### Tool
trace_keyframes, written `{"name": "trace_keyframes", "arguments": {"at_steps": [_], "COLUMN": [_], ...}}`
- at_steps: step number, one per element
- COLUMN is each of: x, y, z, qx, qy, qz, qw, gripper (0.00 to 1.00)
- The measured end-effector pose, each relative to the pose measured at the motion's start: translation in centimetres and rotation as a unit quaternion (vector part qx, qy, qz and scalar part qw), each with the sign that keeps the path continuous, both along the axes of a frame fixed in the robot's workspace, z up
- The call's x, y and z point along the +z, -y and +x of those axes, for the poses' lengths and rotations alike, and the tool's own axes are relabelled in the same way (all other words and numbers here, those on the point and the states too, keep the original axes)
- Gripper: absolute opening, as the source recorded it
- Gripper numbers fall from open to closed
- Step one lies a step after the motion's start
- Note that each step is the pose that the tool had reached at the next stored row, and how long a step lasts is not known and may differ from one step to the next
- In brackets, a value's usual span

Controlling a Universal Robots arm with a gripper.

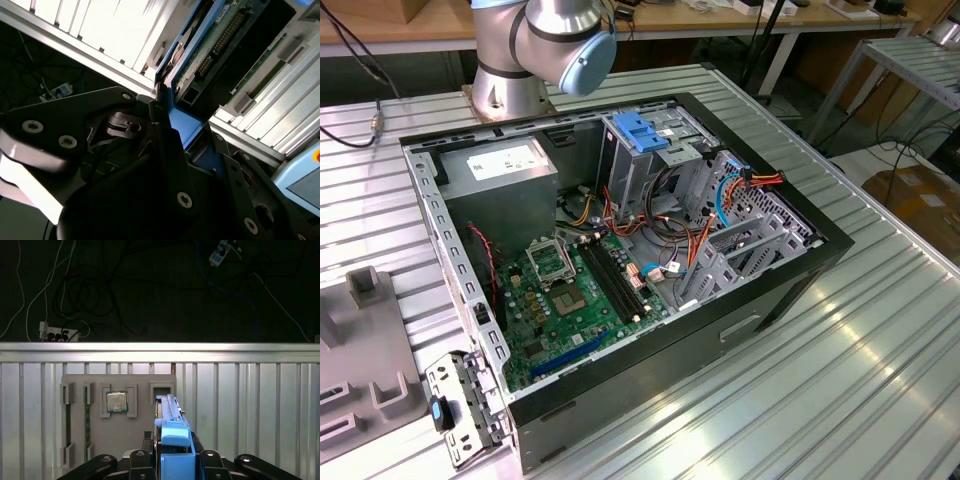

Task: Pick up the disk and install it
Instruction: 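Pick up the disk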

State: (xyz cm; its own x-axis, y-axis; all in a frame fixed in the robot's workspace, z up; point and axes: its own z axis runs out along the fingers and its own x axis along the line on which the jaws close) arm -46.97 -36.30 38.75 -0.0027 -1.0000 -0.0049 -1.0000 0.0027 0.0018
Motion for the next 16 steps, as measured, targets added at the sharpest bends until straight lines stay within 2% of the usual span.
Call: {"name": "trace_keyframes", "arguments": {"at_steps": [2, 13, 16], "x": [0.21, 0.23, 0.54], "y": [0.0, 0.0, 0.0], "z": [0.0, 0.0, 0.01], "qx": [0.0, 0.0, 0.0], "qy": [0.0001, 0.0, -0.0006], "qz": [0.0, 0.0, 0.0], "qw": [1.0, 1.0, 1.0], "gripper": [0.37, 0.37, 0.37]}}
